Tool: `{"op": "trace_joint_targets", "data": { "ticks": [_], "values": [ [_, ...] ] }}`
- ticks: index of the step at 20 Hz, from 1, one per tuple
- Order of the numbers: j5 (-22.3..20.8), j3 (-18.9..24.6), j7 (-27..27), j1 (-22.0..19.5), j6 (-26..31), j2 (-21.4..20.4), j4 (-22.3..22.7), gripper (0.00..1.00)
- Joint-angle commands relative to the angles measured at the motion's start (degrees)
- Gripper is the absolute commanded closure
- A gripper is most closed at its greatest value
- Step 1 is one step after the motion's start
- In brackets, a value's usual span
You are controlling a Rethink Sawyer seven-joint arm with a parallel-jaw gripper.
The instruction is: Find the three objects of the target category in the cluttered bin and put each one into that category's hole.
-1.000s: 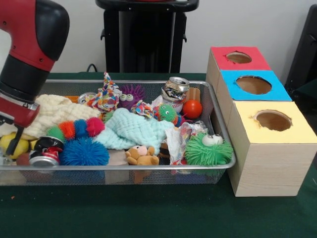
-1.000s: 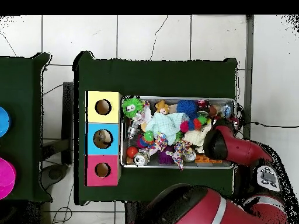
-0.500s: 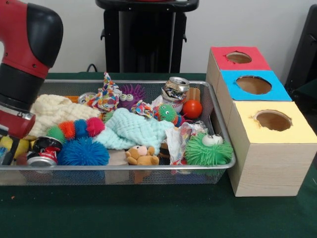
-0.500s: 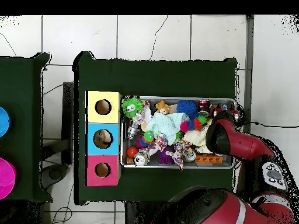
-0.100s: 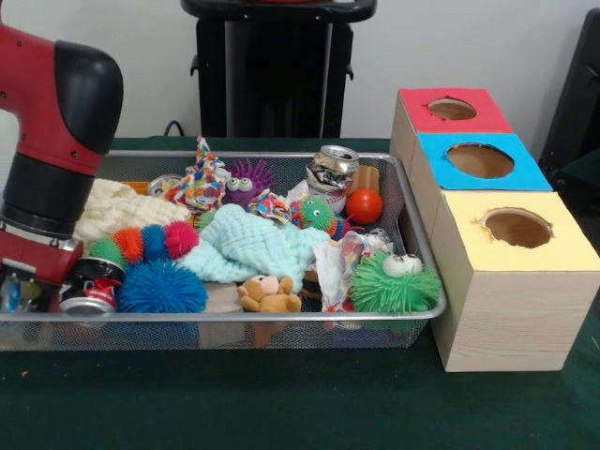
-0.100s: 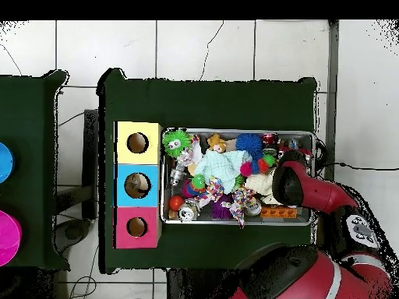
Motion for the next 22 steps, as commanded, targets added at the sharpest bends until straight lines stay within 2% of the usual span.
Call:
{"op": "trace_joint_targets", "data": {
  "ticks": [1, 8, 10, 13, 16, 22],
  "values": [
    [-1.43, 7.5, 3.43, 0.44, 11.19, 4.81, 1.36, 1.0],
    [-0.57, 6.62, 4.19, 1.16, 12.15, 3.31, 2.42, 1.0],
    [-1.01, 5.81, 4.99, 1.91, 10.32, 1.36, 3.8, 1.0],
    [-1.92, 2.2, 7.37, 5.01, 4.04, -3.51, 7.74, 1.0],
    [-2.03, -0.23, 8.37, 7.27, 1.68, -7.41, 10.78, 1.0],
    [-2.81, -0.06, 7.57, 9.03, 5.01, -15.21, 15.98, 1.0]
  ]
}}
